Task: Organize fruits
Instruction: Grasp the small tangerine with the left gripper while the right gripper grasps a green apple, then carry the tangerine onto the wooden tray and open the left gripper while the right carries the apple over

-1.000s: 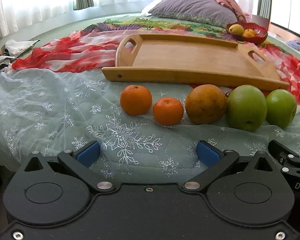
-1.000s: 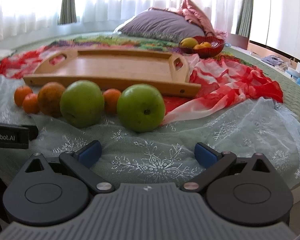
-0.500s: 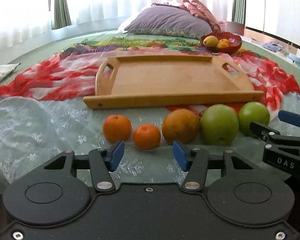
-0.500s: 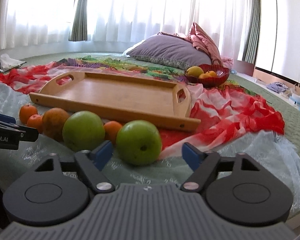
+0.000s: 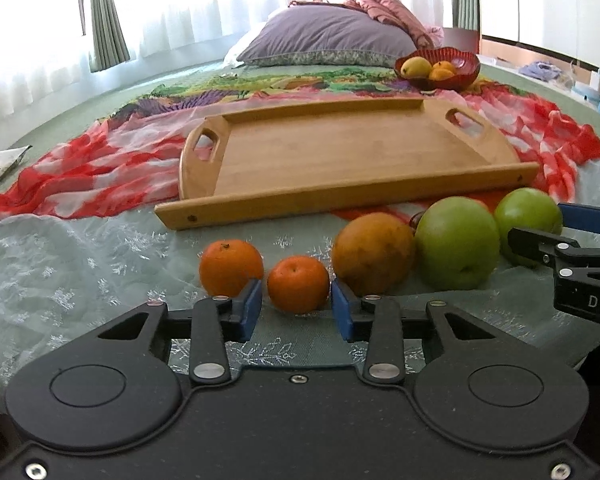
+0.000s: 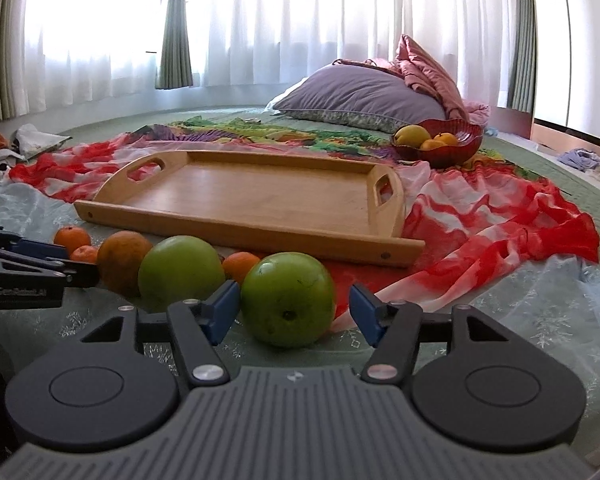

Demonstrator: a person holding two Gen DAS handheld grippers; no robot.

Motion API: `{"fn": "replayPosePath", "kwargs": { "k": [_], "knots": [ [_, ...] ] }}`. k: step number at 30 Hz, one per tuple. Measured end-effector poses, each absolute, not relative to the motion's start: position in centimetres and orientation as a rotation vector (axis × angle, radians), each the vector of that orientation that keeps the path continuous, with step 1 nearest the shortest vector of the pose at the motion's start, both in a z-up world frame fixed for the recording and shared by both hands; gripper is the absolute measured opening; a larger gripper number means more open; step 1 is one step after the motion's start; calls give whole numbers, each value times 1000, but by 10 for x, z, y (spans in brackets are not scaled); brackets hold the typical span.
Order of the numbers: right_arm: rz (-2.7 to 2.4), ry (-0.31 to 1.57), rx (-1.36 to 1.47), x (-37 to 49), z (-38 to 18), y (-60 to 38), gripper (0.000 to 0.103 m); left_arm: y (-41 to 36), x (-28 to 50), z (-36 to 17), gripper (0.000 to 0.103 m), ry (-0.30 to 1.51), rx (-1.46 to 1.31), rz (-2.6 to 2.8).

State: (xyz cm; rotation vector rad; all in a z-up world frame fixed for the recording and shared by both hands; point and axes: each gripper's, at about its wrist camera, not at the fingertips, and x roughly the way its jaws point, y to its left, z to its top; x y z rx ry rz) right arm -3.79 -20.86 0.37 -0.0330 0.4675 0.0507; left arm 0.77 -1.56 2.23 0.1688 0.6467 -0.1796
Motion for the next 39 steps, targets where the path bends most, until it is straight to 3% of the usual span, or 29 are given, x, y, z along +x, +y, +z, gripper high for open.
{"fn": "replayPosePath", "kwargs": {
  "k": [9,13,26,39],
  "knots": [
    [52,481,-51,-29,-7,-203,69,-17,10,14,33,619,173,-179],
    [44,472,-40,-27,-8,-204,61,-17,10,12,33,594,158,-167],
    [36,456,-42,-28,-8,-202,61,-13,15,4,32,522,91,-160],
    [-5,412,61,-9,20,-218,60,-27,29,56,32,405,164,-194]
  ]
}}
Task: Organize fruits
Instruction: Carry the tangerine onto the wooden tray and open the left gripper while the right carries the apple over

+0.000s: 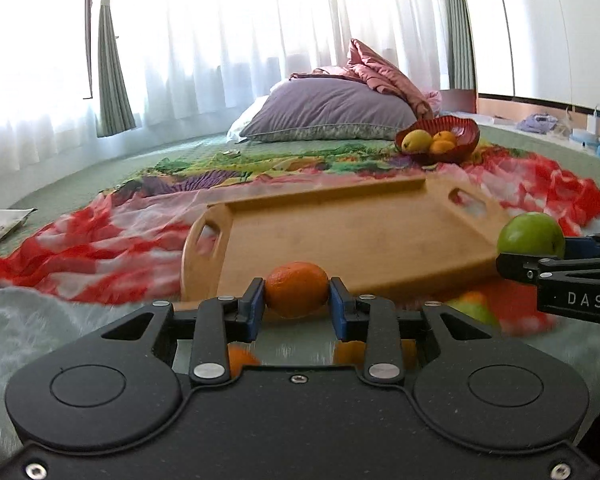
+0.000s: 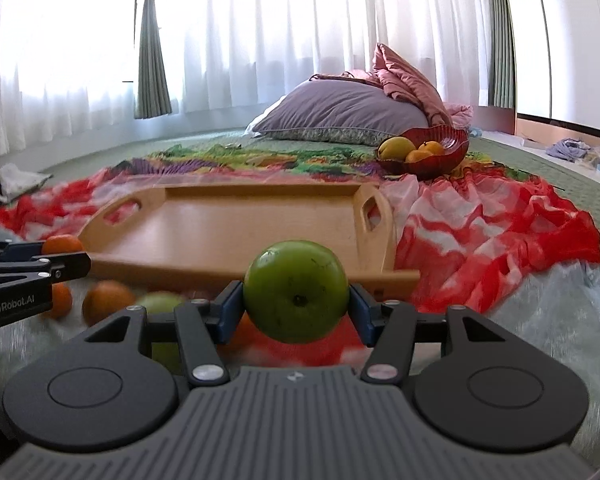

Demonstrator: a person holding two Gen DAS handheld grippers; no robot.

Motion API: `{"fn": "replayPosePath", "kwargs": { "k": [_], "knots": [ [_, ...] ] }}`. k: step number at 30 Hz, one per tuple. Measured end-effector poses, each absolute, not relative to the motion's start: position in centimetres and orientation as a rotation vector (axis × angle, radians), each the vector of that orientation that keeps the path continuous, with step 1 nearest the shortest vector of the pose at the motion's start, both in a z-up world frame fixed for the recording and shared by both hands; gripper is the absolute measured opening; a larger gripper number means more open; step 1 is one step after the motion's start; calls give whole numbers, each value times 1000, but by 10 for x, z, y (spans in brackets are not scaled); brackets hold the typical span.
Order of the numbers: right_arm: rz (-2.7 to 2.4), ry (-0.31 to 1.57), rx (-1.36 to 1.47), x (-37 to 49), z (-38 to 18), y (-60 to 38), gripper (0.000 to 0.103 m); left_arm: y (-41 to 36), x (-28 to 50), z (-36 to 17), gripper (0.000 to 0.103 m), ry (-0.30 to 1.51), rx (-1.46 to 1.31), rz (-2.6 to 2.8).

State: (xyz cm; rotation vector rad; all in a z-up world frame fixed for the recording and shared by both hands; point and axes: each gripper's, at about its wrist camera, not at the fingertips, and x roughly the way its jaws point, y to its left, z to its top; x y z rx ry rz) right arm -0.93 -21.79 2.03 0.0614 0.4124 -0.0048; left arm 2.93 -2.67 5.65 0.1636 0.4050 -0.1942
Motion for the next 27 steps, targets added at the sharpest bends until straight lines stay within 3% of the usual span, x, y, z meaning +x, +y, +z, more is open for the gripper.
{"fn": "replayPosePath", "kwargs": {
  "k": [9,27],
  "knots": [
    [25,508,149,69,50,-248,60,-30,113,84,32,493,90,-227],
    [22,614,112,122,21,-244,60,-48,174,36,32,623,118,-192]
  ]
}}
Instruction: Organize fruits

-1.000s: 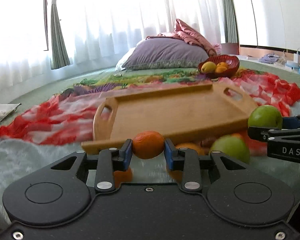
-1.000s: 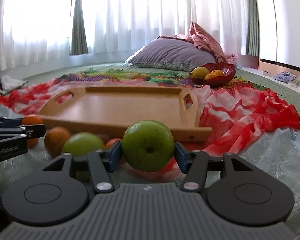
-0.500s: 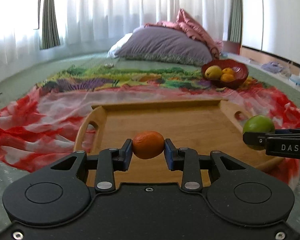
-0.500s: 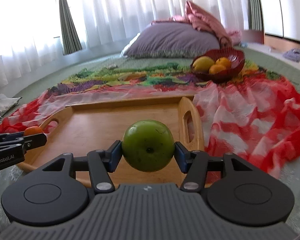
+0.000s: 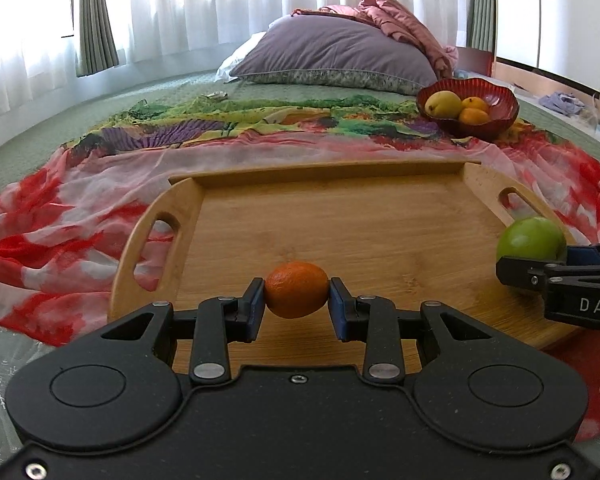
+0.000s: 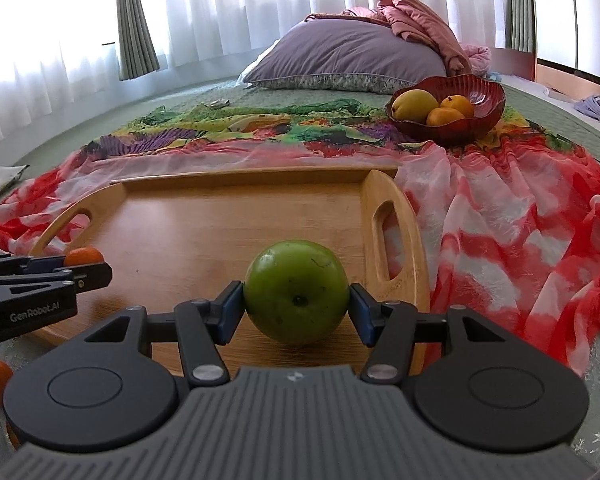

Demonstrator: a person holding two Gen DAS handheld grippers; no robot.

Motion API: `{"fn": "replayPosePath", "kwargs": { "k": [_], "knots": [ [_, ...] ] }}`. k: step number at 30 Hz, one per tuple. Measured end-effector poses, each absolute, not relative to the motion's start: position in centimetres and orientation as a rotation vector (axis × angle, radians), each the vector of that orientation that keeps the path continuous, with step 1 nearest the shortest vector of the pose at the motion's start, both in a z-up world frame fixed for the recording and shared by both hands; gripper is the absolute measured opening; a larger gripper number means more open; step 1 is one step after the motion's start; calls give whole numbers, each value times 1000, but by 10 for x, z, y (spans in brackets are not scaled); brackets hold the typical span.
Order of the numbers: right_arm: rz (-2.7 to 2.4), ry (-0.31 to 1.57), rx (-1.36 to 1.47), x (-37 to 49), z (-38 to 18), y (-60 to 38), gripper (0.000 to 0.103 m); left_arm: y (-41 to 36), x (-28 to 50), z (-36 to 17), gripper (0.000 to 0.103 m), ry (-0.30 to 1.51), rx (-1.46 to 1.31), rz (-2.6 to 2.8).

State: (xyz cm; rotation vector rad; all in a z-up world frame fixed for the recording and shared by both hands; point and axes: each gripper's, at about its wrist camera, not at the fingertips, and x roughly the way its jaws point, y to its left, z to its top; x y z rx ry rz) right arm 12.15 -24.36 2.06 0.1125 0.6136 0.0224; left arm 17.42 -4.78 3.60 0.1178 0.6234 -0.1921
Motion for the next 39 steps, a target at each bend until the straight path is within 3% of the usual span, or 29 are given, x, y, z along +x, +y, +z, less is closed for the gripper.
{"fn": "replayPosePath", "kwargs": {
  "k": [30,35,39],
  "knots": [
    [53,634,83,123,23,-245,60,-53,181,27,33,644,138,-193],
    [56,638,80,122,23,-245,61,-54,178,28,48,646,131,-200],
    [59,639,75,121,24,-245,63,-51,173,33,66,640,123,-222]
  ]
}}
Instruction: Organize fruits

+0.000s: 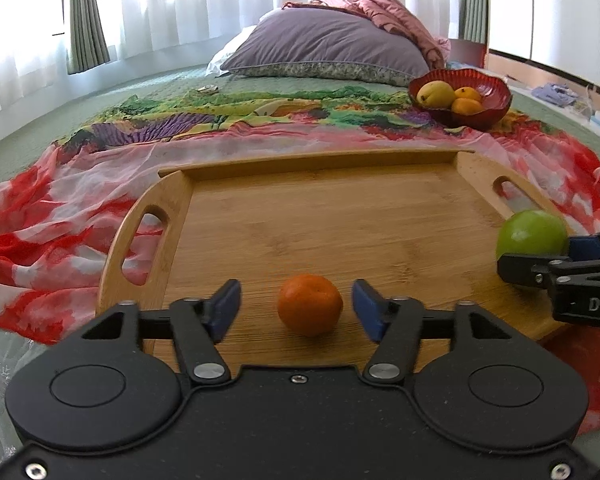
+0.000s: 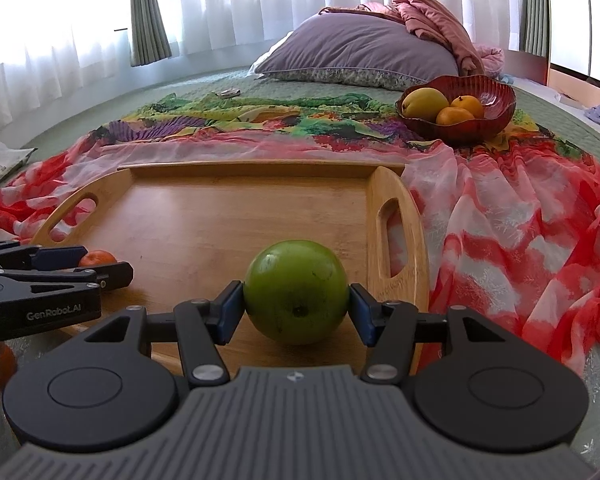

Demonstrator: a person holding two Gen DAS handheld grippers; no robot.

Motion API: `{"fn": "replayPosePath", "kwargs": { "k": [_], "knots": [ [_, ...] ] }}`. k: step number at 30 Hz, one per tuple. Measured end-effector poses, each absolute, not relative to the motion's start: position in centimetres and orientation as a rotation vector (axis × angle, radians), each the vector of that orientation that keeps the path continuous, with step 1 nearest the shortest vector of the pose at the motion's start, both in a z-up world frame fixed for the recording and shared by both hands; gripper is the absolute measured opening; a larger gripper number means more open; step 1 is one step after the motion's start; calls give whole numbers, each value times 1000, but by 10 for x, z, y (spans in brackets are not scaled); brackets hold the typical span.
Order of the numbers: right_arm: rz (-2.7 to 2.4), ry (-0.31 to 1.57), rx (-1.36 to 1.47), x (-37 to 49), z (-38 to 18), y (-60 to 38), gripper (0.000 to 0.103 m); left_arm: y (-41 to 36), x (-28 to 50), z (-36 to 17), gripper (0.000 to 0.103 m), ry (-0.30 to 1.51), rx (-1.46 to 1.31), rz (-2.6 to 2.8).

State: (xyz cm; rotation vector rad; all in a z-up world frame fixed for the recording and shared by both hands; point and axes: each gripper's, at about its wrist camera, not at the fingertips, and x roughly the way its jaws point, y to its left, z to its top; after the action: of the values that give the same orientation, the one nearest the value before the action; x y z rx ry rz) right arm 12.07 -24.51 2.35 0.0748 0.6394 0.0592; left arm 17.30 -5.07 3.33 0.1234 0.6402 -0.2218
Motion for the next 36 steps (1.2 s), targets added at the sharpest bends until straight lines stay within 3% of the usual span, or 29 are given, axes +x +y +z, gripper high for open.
{"fn": "replayPosePath", "kwargs": {
  "k": [9,13,19,36],
  "knots": [
    [71,643,69,114,24,-247,63,-41,151,48,84,605,99,-253],
    [73,632,70,109,27,-249,73,-36,139,53,89,589,88,-259],
    [78,606,67,97,35,-253,73,-27,117,59,96,563,77,-262],
    [166,537,52,42,52,-242,78,-7,52,54,103,522,105,-292]
  ]
}}
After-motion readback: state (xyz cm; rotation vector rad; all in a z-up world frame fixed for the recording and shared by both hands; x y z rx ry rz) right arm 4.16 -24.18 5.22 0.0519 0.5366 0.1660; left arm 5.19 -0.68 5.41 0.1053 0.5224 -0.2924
